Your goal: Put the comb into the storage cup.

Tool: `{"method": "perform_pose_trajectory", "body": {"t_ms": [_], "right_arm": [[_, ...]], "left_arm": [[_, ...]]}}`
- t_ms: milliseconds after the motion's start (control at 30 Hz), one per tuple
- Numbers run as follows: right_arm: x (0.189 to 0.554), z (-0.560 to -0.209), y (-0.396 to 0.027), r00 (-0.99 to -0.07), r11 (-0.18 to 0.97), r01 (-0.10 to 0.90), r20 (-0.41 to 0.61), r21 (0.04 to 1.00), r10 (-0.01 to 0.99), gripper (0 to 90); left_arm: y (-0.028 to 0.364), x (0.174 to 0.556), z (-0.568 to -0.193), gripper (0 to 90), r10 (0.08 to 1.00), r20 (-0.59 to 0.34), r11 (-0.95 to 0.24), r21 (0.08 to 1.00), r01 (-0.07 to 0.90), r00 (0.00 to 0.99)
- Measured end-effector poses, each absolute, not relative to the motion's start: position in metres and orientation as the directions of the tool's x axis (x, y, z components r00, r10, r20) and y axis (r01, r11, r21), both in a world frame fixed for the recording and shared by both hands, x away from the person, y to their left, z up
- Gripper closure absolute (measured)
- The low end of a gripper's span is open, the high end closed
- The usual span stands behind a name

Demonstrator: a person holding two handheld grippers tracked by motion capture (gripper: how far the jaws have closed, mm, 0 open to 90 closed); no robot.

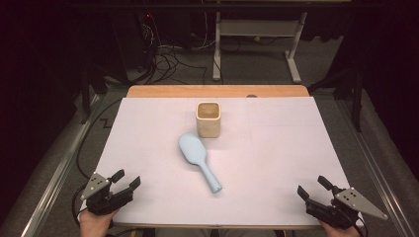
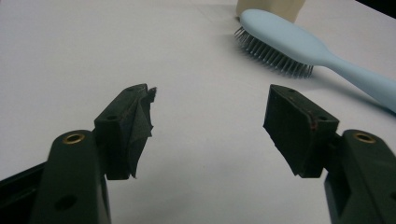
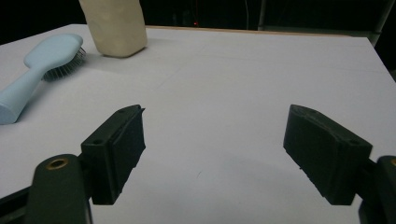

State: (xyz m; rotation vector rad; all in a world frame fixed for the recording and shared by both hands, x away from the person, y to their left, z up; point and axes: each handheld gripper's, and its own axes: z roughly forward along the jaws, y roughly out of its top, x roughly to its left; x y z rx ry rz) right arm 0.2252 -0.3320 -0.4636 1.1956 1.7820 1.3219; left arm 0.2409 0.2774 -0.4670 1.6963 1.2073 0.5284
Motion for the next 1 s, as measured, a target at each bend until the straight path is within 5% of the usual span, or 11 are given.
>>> {"method": "perform_pose_trajectory", "body": {"t_ms": [1000], "right_arm": [[0.2240,-0.4631,-0.3317,-0.416,0.093,0.292,0.039,0.952,0.909,21.6]], "left_arm": [[0.2700,0.2404,-0.4652,28.3,0.897,-0.165,-0.049,0.885,0.463,0.411]]}}
